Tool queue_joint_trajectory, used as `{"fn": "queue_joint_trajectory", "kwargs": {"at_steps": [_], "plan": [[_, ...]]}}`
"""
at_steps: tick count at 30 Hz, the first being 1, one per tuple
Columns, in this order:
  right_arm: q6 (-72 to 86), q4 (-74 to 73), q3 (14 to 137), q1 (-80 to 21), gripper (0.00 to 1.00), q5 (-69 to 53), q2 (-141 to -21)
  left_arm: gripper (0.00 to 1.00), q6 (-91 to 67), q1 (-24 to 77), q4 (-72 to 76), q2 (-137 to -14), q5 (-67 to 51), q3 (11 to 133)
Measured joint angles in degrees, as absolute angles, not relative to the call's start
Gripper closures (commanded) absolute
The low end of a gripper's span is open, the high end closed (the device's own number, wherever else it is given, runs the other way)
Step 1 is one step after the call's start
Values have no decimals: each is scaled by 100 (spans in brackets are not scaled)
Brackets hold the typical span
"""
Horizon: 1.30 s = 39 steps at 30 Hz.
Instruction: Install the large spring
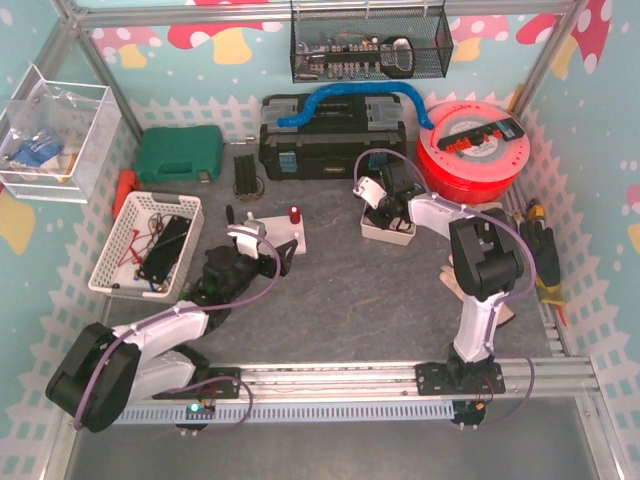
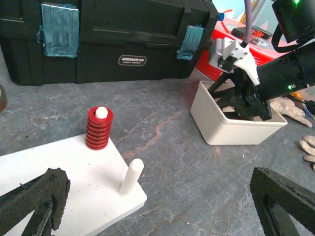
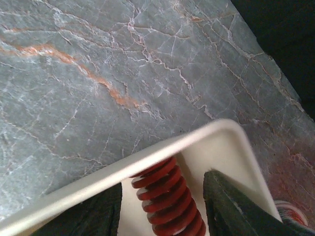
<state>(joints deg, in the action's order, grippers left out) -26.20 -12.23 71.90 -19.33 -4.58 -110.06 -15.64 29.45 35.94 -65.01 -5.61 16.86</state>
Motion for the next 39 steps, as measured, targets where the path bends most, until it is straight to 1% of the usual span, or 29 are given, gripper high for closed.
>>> {"fn": "queue_joint_trajectory", "kwargs": {"at_steps": [5,12,17,20,24,33,39], "plan": [[-2659,-1201,7218,-1879,51,-499,-11150,1,-1564,2945,3590,-6479,-539,1678],[-2606,-1474,7456,-1800,55,-694,-11308,1,-1564,2950,3590,-6466,-517,1673],[-2606,-1649,7642,-1765,64,-757,-11439,1,-1562,2950,3590,-6464,-484,1673],[-2622,-1682,7695,-1763,66,-757,-11461,1,-1562,2950,3590,-6464,-464,1673],[-2703,-1743,7752,-1761,74,-738,-11463,1,-1562,2950,3590,-6464,-447,1673],[-2810,-1964,7830,-1756,75,-657,-11389,1,-1559,2952,3583,-6364,-384,1673],[-2799,-2034,7498,-1752,77,-314,-11087,1,-1562,2956,3586,-6331,-364,1662]]}}
